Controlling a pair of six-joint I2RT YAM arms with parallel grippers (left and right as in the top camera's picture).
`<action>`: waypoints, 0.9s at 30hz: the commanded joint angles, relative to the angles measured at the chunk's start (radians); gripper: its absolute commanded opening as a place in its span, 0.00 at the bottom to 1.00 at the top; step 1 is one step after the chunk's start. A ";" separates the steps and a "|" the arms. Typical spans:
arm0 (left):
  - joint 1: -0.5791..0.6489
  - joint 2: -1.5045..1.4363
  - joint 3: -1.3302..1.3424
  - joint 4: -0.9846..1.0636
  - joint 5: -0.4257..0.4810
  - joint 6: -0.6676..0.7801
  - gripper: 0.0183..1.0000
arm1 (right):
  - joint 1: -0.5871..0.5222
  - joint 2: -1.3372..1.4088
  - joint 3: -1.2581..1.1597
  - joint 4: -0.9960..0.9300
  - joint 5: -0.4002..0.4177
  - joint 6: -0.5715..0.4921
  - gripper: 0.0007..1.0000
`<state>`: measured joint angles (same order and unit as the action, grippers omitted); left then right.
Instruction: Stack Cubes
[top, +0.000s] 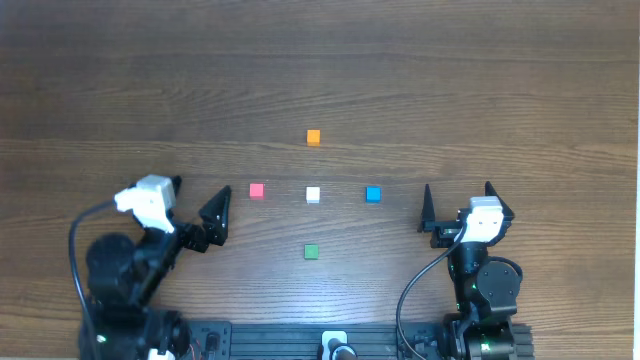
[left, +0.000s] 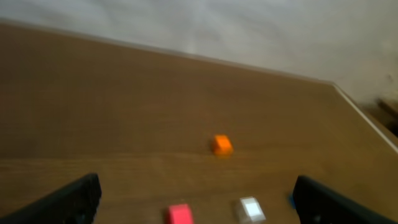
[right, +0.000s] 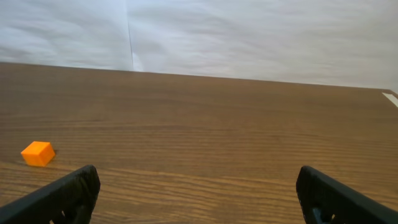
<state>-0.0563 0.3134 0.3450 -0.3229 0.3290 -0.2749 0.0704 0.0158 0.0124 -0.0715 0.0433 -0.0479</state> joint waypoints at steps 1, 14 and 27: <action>-0.055 0.202 0.195 -0.143 0.040 -0.026 1.00 | -0.004 -0.011 -0.007 0.000 -0.009 0.009 0.99; -0.267 0.829 0.320 -0.216 -0.098 -0.170 1.00 | -0.004 -0.011 -0.007 0.000 -0.009 0.009 0.99; -0.318 1.257 0.611 -0.329 -0.253 -0.204 1.00 | -0.004 -0.011 -0.007 0.000 -0.009 0.009 0.99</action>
<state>-0.3695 1.5131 0.8833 -0.6346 0.1246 -0.4694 0.0704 0.0158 0.0124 -0.0715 0.0429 -0.0479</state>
